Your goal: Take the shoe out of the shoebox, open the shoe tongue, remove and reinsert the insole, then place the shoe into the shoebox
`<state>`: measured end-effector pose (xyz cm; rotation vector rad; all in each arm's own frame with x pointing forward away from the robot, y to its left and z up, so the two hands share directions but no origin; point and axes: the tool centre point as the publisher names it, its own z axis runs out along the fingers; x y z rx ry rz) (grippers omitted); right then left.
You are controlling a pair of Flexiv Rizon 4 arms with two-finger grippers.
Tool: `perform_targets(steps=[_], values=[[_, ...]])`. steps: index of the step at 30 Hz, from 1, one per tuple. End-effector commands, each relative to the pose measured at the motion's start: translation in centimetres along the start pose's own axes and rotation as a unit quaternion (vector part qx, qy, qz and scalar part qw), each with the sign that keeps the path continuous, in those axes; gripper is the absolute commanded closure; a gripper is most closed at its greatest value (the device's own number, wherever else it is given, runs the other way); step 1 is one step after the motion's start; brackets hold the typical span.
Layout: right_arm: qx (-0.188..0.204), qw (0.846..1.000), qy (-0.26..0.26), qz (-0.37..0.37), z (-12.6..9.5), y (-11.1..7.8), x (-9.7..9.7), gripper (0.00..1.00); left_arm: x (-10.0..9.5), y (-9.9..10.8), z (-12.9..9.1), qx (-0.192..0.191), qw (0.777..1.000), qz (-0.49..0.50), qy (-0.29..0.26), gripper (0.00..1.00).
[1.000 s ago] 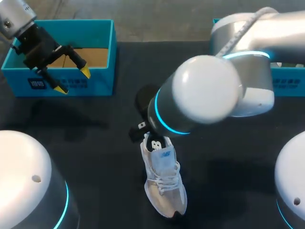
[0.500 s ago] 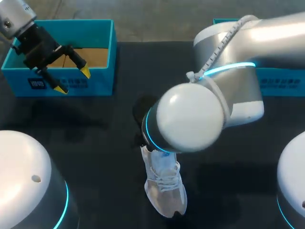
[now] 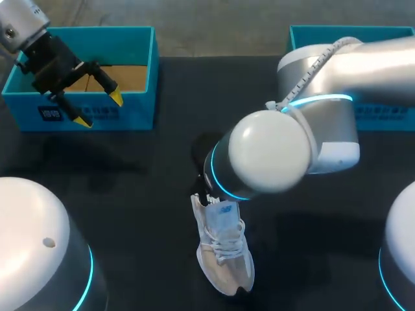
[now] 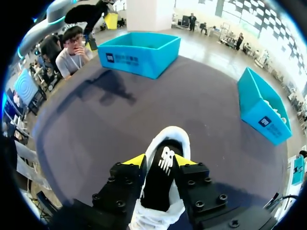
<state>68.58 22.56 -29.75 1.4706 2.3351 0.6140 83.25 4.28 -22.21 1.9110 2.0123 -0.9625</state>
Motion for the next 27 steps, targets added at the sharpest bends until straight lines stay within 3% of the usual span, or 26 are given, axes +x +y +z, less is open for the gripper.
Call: perform_targets(steps=[1,8,14,27], values=[[0.008,1.000,0.019,0.000,1.9,0.4,0.1,0.72,0.0,-0.1,0.0,-0.001,1.000,0.000,0.001,0.00],[0.013,1.000,0.013,0.000,2.8,0.3,0.7,0.82,0.0,-0.1,0.0,-0.001,1.000,0.000,0.001,0.00],[0.013,1.000,0.015,0.003,4.2,-0.4,1.0,1.00,0.0,-0.1,0.0,-0.001,1.000,0.000,0.001,0.00],[0.028,1.000,0.008,0.006,6.4,-0.8,0.9,1.00,0.0,-0.1,0.0,-0.001,1.000,0.000,0.001,0.00]])
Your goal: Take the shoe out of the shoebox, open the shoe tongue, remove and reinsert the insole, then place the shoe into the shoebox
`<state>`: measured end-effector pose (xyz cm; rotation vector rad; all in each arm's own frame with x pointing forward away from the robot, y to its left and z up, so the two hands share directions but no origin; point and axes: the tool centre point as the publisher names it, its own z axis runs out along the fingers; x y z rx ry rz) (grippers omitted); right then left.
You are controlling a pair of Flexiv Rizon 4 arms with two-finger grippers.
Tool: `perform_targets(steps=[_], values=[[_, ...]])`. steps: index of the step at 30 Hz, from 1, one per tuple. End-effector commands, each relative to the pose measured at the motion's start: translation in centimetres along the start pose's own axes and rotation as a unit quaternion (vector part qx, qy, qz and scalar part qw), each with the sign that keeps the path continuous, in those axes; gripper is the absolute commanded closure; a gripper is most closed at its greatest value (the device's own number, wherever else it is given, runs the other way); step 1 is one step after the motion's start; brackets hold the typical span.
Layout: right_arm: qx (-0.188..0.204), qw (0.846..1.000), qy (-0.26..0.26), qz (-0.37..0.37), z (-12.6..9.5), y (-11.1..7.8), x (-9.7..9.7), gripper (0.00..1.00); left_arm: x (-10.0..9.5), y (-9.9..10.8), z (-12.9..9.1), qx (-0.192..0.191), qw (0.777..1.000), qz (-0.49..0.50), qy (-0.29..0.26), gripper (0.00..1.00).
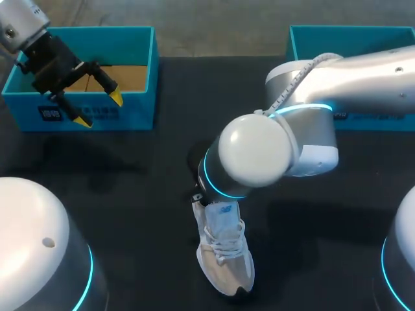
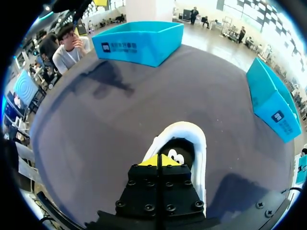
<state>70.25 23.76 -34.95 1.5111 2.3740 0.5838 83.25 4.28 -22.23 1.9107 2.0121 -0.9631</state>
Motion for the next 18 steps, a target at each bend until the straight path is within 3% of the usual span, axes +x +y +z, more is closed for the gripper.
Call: perform_targets(steps=[1,18], values=[[0.003,1.000,-0.003,-0.001,1.0,0.1,0.3,1.00,0.0,-0.1,0.0,-0.001,1.000,0.000,0.001,0.00],[0.021,1.000,0.013,0.007,4.5,-0.9,-1.1,1.00,0.0,-0.1,0.0,-0.001,1.000,0.000,0.001,0.00]])
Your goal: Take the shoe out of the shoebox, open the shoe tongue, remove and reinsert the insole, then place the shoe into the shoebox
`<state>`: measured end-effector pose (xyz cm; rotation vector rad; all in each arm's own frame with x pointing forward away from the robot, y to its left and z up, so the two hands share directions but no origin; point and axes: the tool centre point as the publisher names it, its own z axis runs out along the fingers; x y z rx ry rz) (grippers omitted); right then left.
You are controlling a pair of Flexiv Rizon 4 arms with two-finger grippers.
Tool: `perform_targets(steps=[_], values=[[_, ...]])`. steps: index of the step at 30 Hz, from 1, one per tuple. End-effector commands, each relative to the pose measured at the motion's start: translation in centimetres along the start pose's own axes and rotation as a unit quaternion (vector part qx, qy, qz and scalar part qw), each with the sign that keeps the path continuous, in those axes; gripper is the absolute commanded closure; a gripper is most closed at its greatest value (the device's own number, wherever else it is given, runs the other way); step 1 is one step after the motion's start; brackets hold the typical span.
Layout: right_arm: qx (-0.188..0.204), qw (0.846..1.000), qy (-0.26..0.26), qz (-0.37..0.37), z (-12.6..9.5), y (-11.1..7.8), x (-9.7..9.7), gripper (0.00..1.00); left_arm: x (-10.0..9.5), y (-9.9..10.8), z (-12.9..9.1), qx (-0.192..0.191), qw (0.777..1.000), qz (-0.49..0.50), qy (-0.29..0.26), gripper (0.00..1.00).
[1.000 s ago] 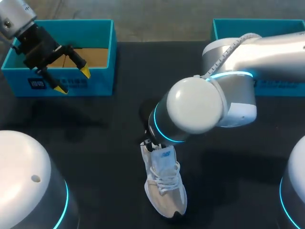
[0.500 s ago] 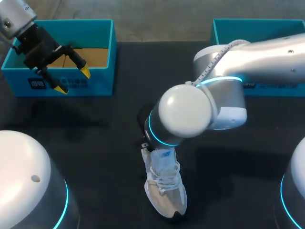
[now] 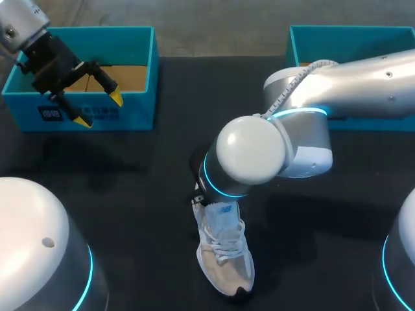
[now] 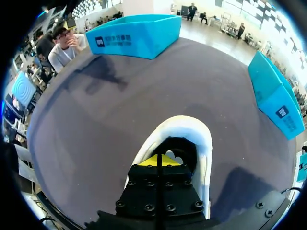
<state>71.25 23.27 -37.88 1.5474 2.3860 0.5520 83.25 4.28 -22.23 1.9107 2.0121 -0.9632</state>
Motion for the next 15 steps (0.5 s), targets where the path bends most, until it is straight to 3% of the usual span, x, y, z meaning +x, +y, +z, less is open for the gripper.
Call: perform_targets(steps=[1,7,15], values=[[0.004,1.000,0.013,-0.002,1.8,-0.1,-0.3,1.00,0.0,-0.1,0.0,-0.001,1.000,0.000,0.002,0.00],[0.018,1.000,0.020,-0.003,3.4,-0.3,-0.1,1.00,0.0,-0.1,0.0,-0.001,1.000,0.000,0.002,0.00],[0.022,0.999,0.026,0.001,3.9,-1.0,0.3,1.00,0.0,-0.1,0.0,-0.001,1.000,0.000,0.002,0.00]])
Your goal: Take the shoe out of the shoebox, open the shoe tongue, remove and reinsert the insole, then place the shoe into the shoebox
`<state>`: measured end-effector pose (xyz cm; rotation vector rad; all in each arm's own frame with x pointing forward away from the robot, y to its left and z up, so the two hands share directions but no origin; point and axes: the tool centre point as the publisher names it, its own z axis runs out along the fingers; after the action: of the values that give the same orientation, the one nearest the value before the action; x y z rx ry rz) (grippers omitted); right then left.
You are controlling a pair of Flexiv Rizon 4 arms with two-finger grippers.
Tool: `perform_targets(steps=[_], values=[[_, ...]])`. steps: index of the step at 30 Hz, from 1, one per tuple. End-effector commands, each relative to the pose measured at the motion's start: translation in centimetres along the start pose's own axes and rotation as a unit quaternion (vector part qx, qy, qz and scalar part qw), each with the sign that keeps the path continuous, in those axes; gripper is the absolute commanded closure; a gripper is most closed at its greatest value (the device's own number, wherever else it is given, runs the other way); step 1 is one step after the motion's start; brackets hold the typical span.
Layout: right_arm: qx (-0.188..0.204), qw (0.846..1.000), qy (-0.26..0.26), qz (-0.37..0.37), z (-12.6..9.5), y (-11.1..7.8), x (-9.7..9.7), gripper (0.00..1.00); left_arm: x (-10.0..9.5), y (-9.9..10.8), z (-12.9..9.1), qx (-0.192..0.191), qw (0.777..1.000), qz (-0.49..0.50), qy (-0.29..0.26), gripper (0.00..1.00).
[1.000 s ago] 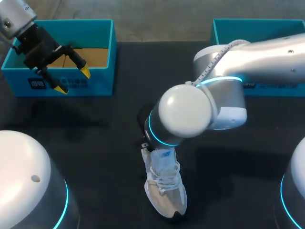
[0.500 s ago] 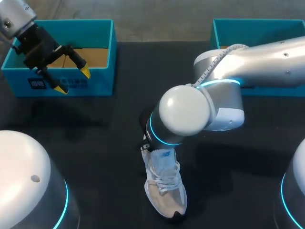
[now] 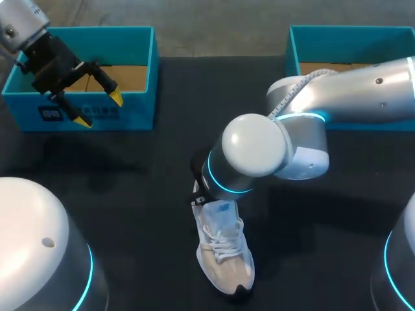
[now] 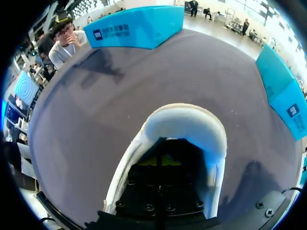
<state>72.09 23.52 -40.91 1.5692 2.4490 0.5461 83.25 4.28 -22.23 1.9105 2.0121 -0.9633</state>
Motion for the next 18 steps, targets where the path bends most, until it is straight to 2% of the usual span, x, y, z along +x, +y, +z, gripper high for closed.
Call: perform_targets(steps=[1,4,5,11,18], values=[[-0.001,1.000,0.002,0.004,0.5,-0.5,0.4,1.00,0.0,-0.1,0.0,-0.001,1.000,0.000,0.002,0.00],[-0.005,1.000,-0.004,0.004,-0.2,-0.5,0.5,1.00,0.0,-0.1,0.0,-0.001,1.000,0.000,0.002,0.00],[-0.008,1.000,-0.016,0.001,-1.4,-0.5,0.6,1.00,0.0,-0.1,0.0,-0.001,1.000,0.000,0.002,0.00],[-0.016,0.999,-0.047,-0.006,-4.0,-0.4,0.8,1.00,0.0,-0.1,0.0,-0.001,1.000,0.000,0.002,0.00],[-0.028,0.997,-0.074,-0.018,-5.4,0.6,0.5,1.00,0.0,-0.1,0.0,-0.001,1.000,0.000,0.002,0.00]])
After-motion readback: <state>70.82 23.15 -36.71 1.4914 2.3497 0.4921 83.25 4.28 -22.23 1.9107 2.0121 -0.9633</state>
